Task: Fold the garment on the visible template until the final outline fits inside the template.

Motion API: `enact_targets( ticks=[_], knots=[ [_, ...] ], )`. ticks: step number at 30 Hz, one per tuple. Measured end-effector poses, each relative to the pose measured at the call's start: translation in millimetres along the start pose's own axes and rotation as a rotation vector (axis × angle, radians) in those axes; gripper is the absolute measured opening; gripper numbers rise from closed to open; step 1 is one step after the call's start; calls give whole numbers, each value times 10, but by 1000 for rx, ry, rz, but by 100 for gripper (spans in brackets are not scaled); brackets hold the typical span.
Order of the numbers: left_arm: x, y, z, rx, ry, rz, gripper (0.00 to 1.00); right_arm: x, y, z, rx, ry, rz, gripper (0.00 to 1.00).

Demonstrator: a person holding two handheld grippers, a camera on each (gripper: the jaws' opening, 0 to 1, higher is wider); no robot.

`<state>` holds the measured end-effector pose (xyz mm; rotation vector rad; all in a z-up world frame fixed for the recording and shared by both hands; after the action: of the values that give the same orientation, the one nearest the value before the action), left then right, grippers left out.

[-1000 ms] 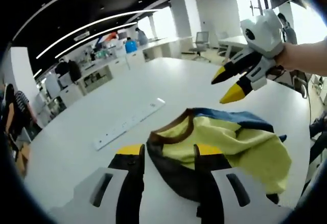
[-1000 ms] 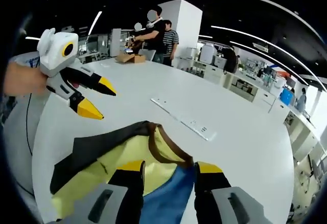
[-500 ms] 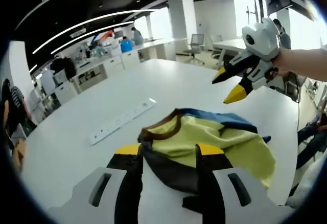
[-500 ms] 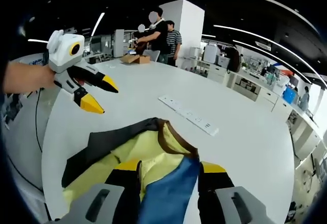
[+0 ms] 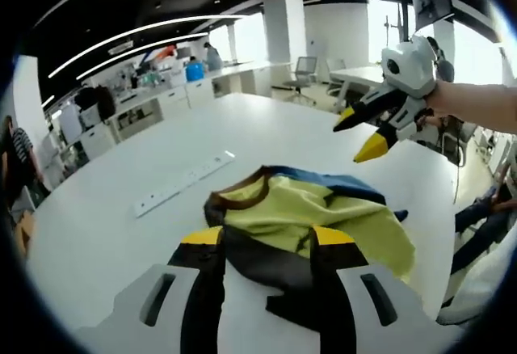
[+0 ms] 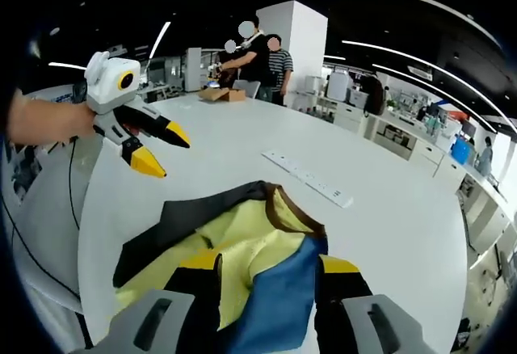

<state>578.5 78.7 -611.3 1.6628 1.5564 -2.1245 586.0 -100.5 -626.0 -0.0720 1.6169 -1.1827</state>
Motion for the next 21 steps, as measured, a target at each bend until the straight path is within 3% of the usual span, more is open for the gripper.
enact_targets(
  ticks=[21],
  knots=[
    [313,-241,227,24,-46,17,38,274,-238,-283,-11,45,23,43]
  ],
)
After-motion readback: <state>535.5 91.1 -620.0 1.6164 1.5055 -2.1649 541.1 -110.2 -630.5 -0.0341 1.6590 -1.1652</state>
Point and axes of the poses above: the point that each gripper's makers call its tool centre point, and the gripper's own axes: y roughly forward along the fingers, z roughly to its right, x roughly out of its underside, the point moved 1 cm from there along -y, roughly backward along the fingers, and after that the axes turned 10 degrees about -z, right-handed, at the moved point
